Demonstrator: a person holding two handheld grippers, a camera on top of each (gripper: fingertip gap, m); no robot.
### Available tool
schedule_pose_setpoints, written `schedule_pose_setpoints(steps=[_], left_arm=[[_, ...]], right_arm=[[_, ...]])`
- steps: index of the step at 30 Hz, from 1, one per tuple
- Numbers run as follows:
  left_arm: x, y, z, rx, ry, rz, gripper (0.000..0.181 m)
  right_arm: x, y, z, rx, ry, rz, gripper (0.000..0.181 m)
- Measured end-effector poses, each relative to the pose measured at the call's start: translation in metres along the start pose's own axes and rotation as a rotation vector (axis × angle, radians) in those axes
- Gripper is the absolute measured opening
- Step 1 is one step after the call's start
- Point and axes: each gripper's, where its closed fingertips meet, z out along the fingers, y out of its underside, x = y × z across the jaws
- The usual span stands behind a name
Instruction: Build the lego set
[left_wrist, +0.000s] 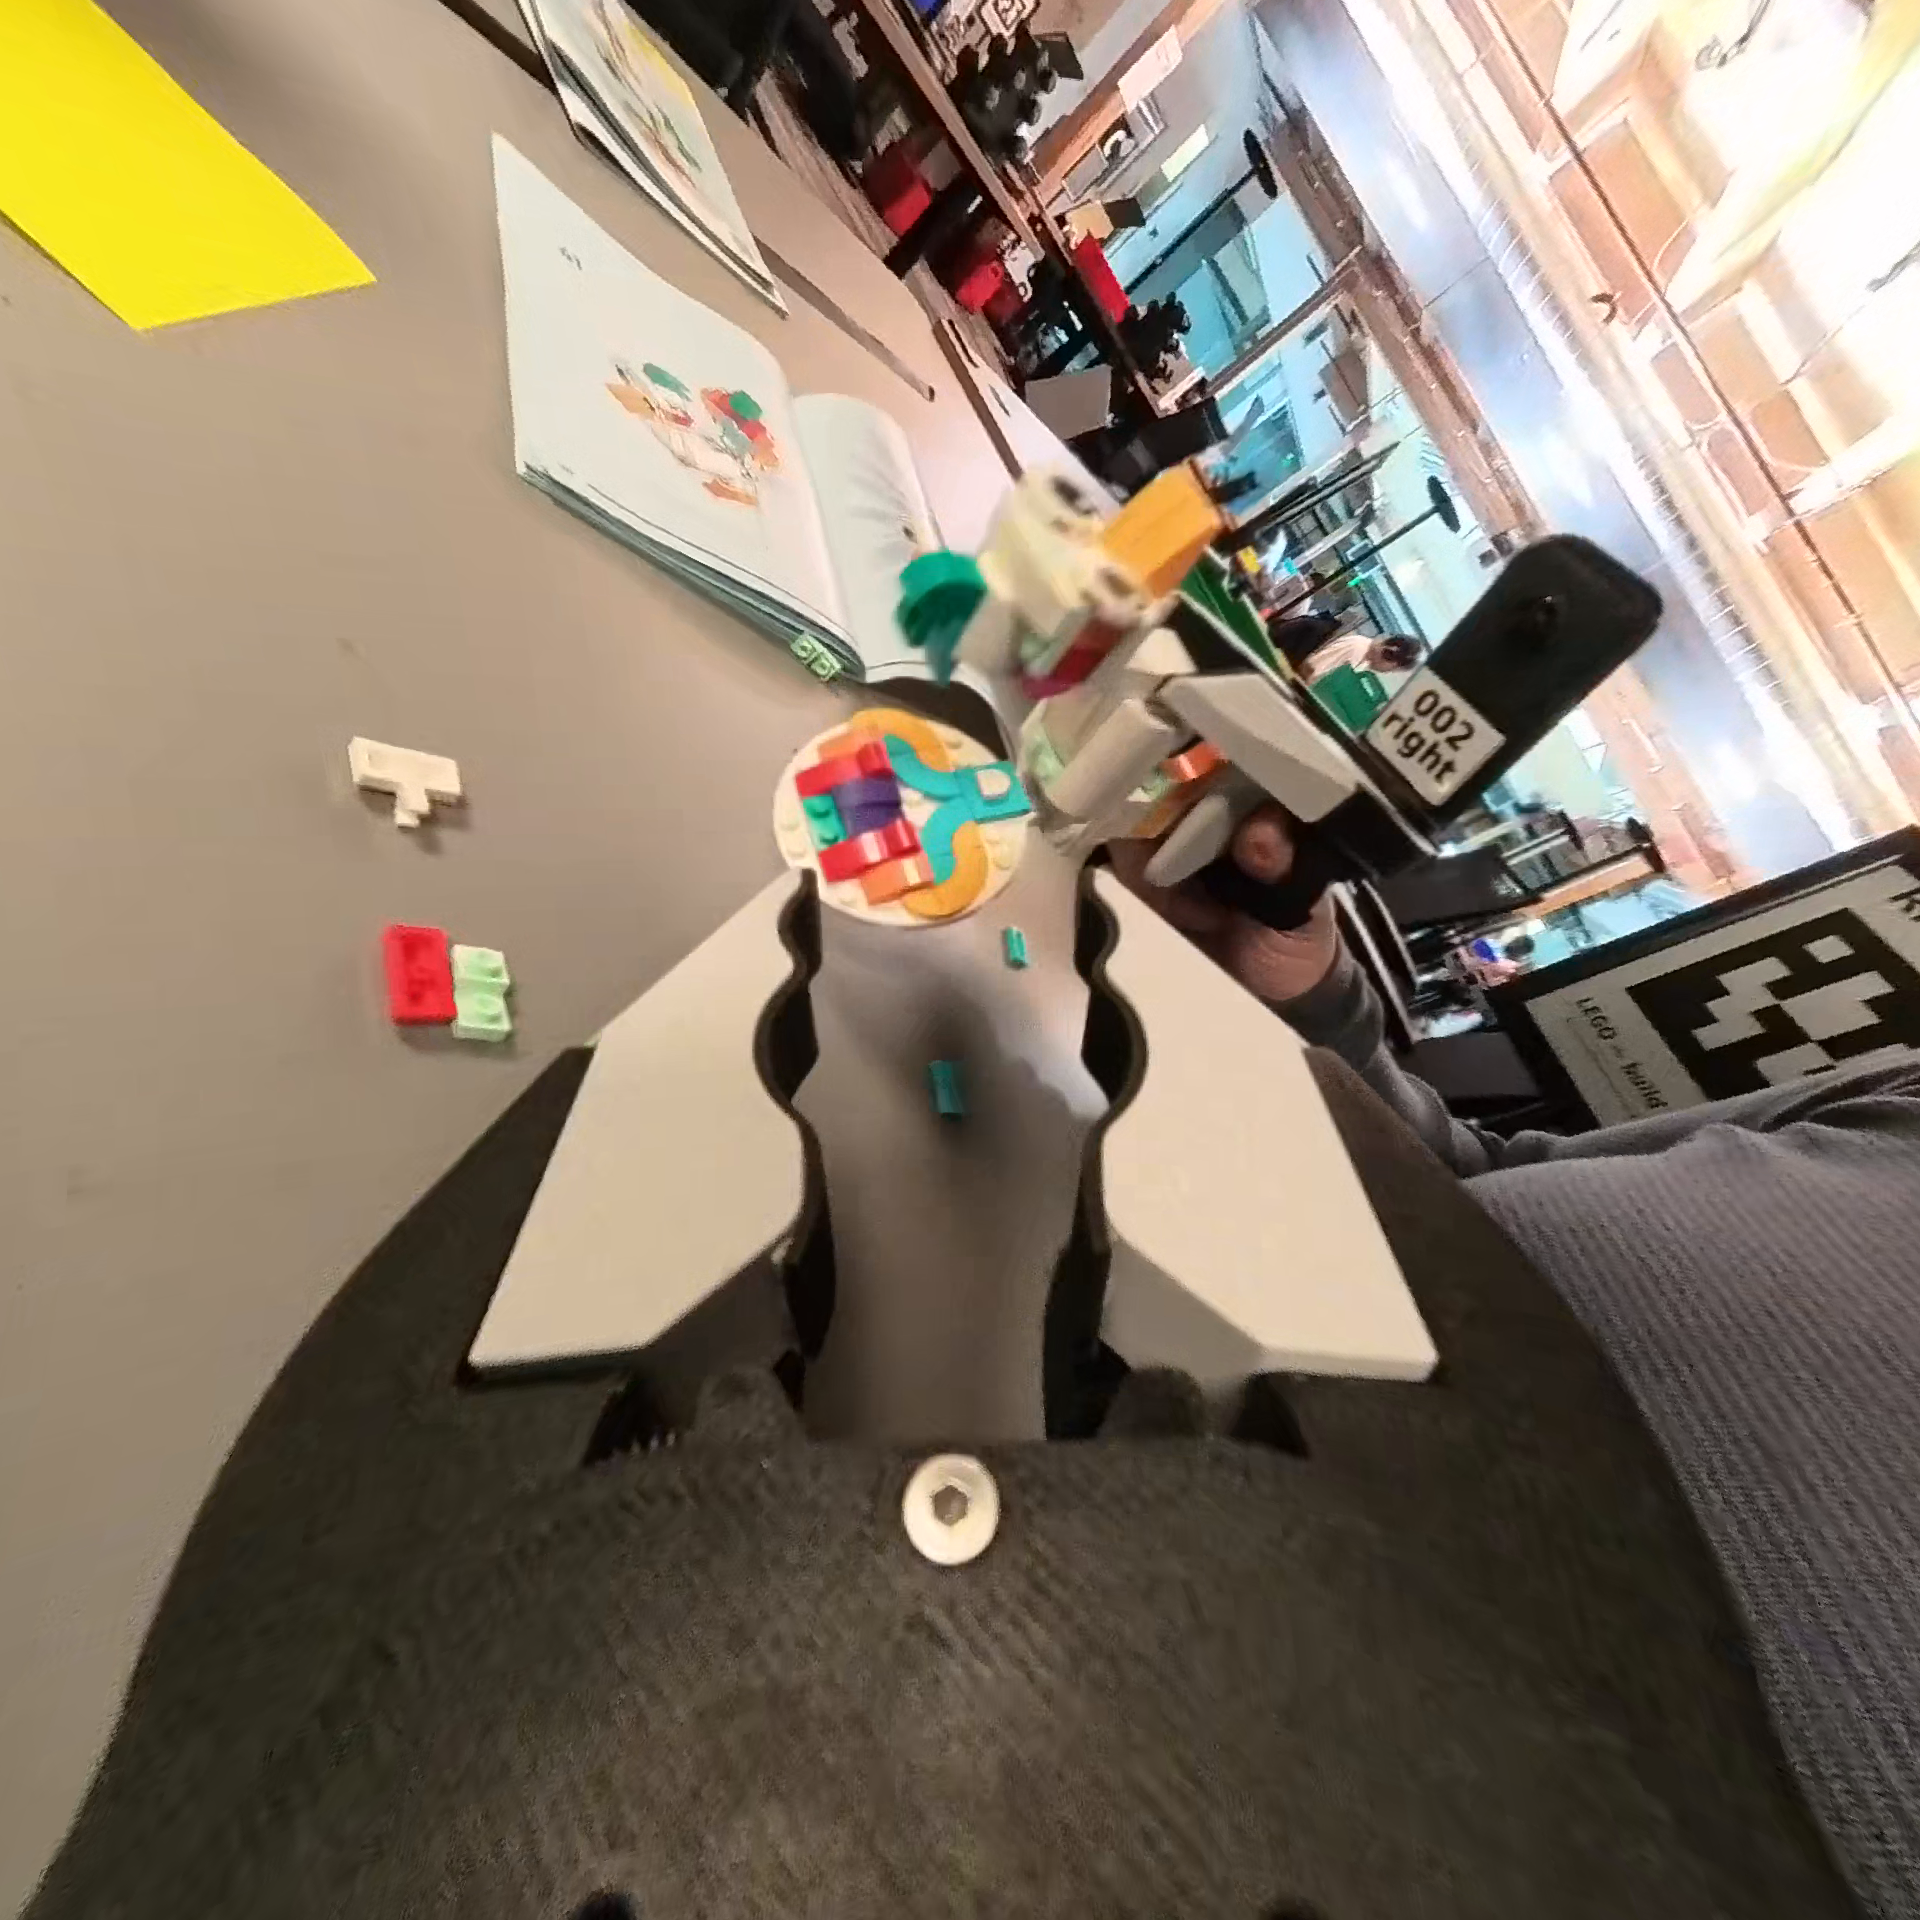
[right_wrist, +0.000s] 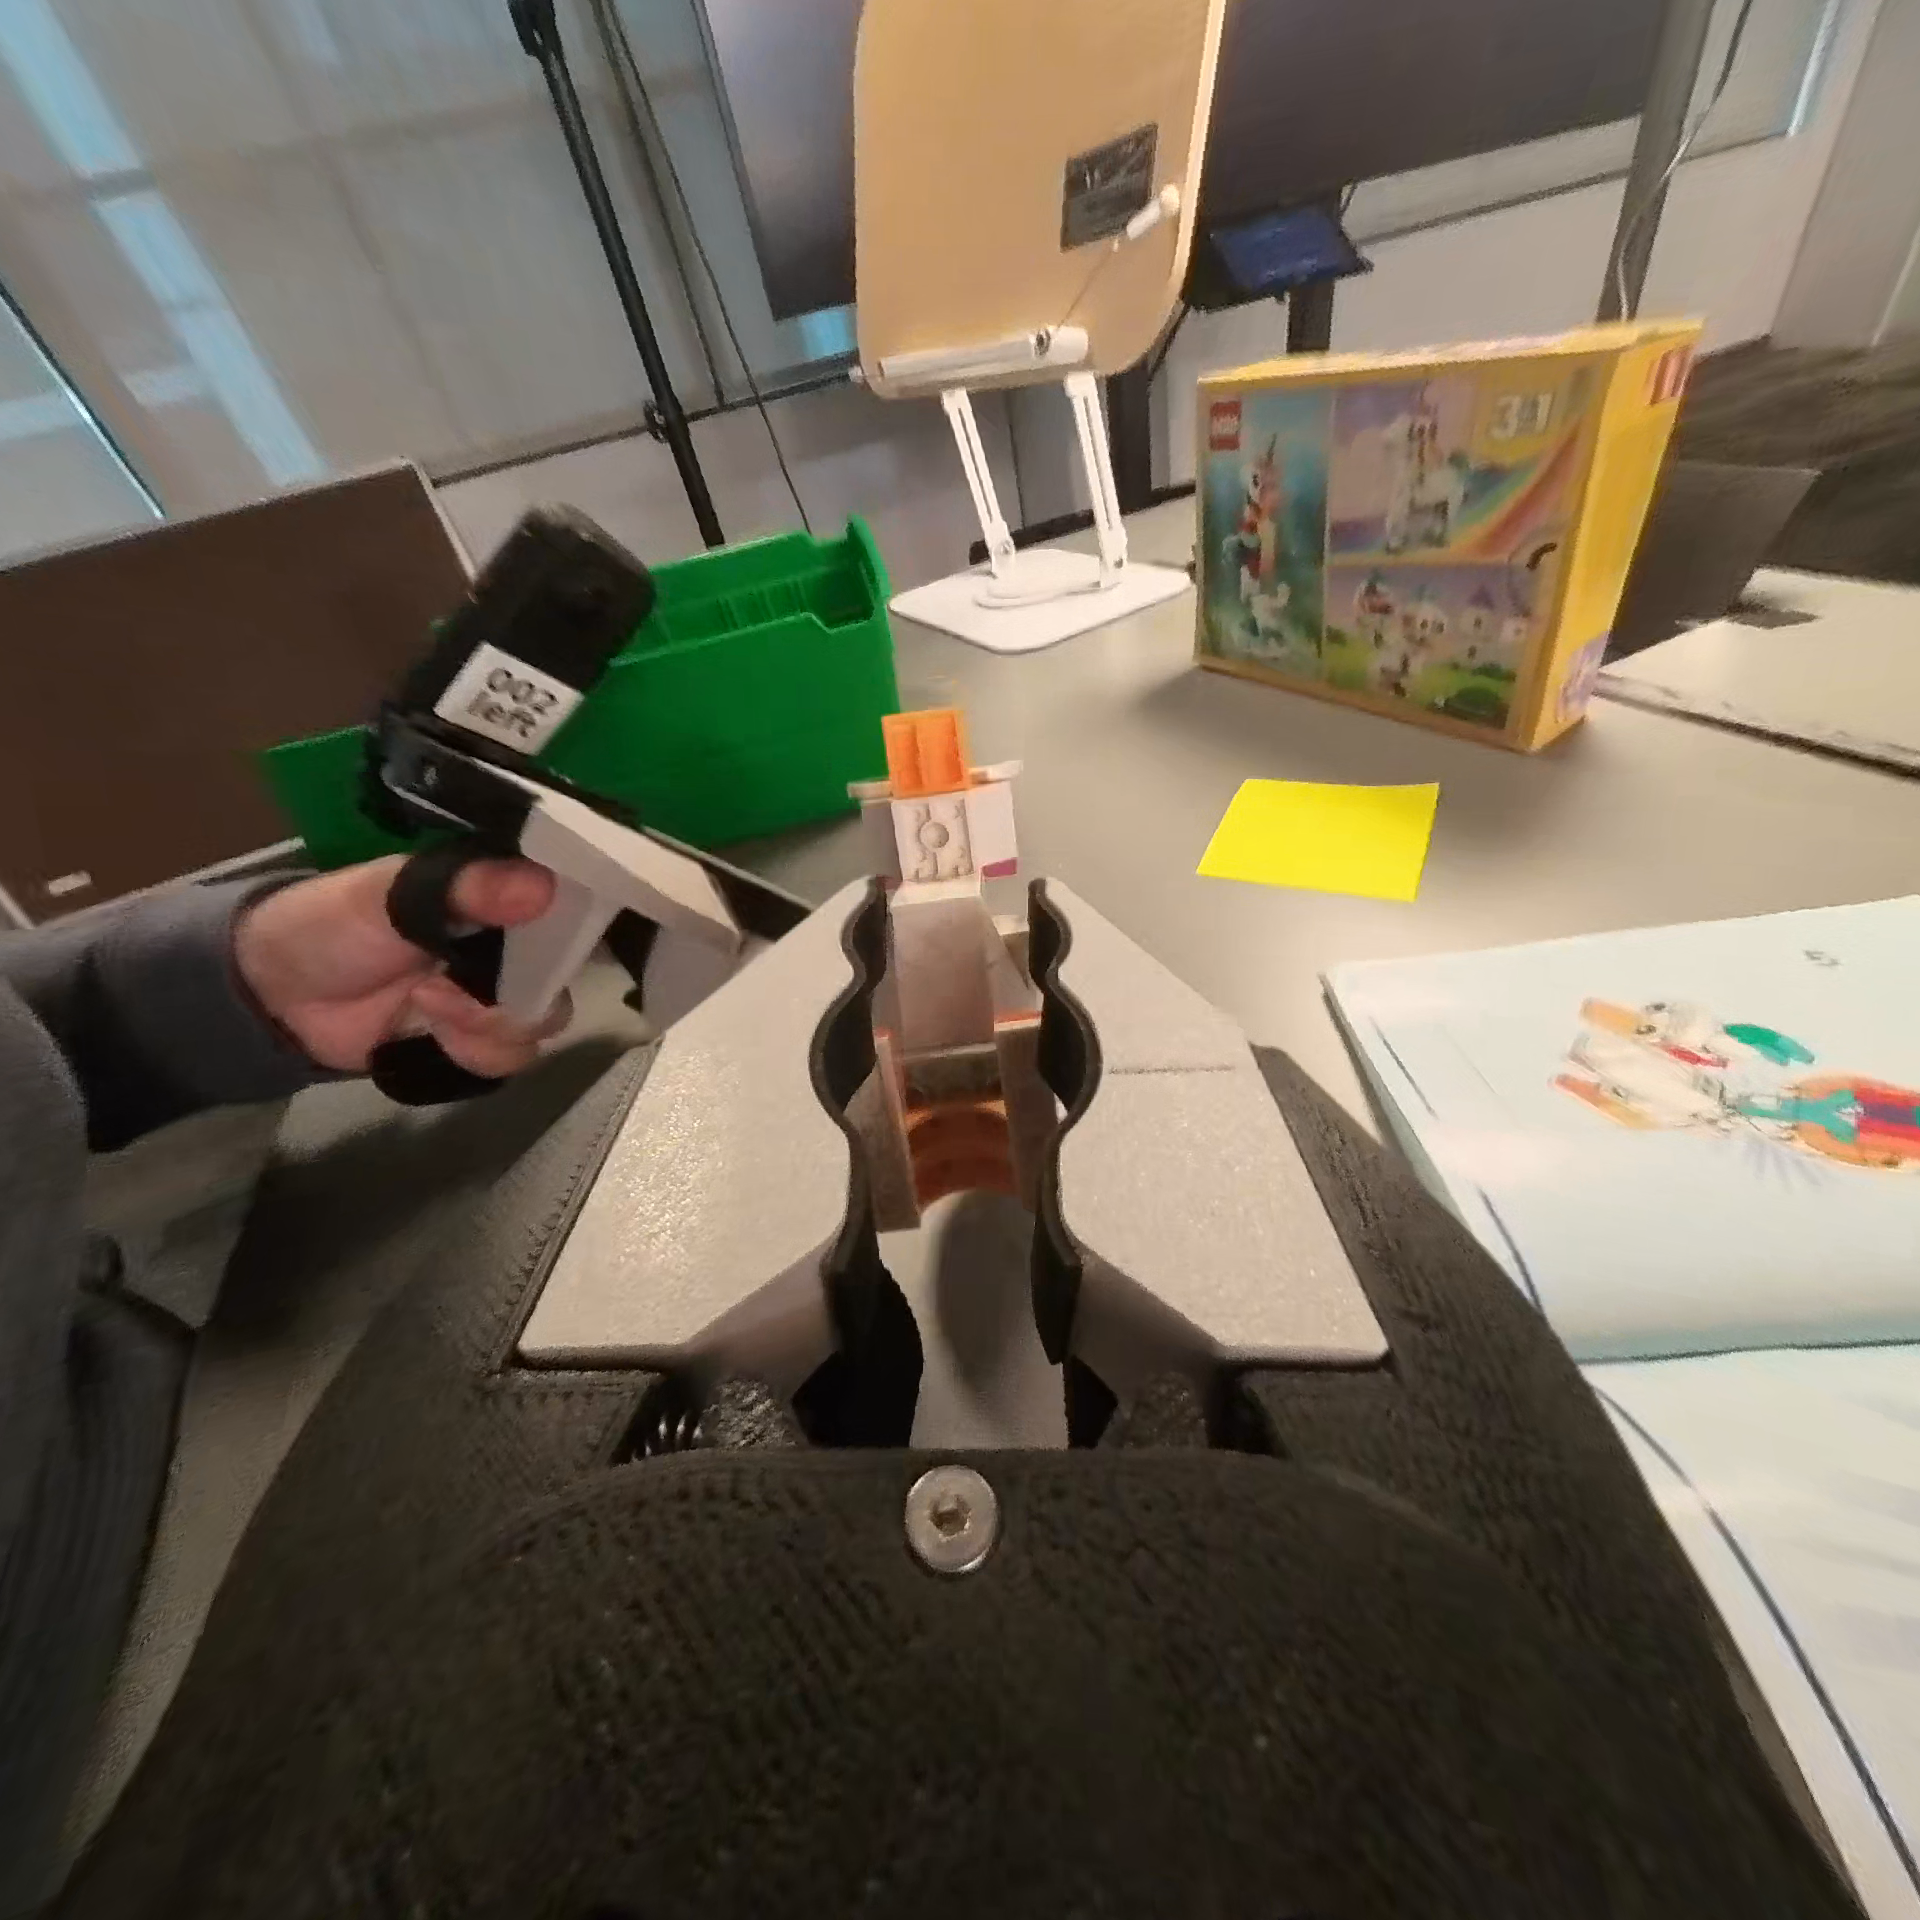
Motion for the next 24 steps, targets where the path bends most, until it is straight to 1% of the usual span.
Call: schedule_pose_setpoints(steps=[2, 3, 5, 7, 11, 14, 17, 19, 21, 23, 24], left_arm=[[-0.003, 0.001, -0.001, -0.004, -0.031, 0.023, 0.048], [-0.003, 0.003, -0.001, -0.013, -0.028, 0.008, 0.048], [0.008, 0.009, 0.003, -0.034, 0.036, -0.075, 0.047], [0.019, 0.014, 0.005, -0.028, 0.093, -0.141, 0.047], [0.031, 0.024, 0.008, -0.024, 0.163, -0.262, 0.047], [0.041, 0.012, 0.006, 0.061, 0.310, -0.431, 0.052], [0.051, -0.003, 0.002, 0.151, 0.451, -0.539, 0.061], [0.052, -0.012, -0.001, 0.210, 0.509, -0.587, 0.056], [0.052, -0.020, -0.005, 0.257, 0.551, -0.609, 0.047], [0.052, -0.021, -0.004, 0.259, 0.571, -0.617, 0.039], [0.050, -0.019, -0.002, 0.242, 0.557, -0.616, 0.039]], right_arm=[[0.002, 0.012, 0.001, -0.028, -0.010, 0.029, 0.025], [0.003, 0.015, 0.000, -0.025, -0.019, 0.048, 0.026], [0.003, 0.017, -0.001, -0.007, -0.028, 0.082, 0.025], [-0.001, 0.010, -0.001, 0.032, -0.046, 0.103, 0.025], [-0.015, -0.015, -0.001, 0.112, -0.083, 0.085, 0.025], [-0.031, -0.039, -0.003, 0.188, -0.133, 0.068, 0.025], [-0.047, -0.060, -0.009, 0.259, -0.167, 0.009, 0.025], [-0.055, -0.068, -0.013, 0.289, -0.184, -0.041, 0.025], [-0.060, -0.067, -0.016, 0.286, -0.185, -0.097, 0.025], [-0.061, -0.061, -0.016, 0.269, -0.177, -0.134, 0.025], [-0.060, -0.058, -0.017, 0.265, -0.175, -0.141, 0.025]])
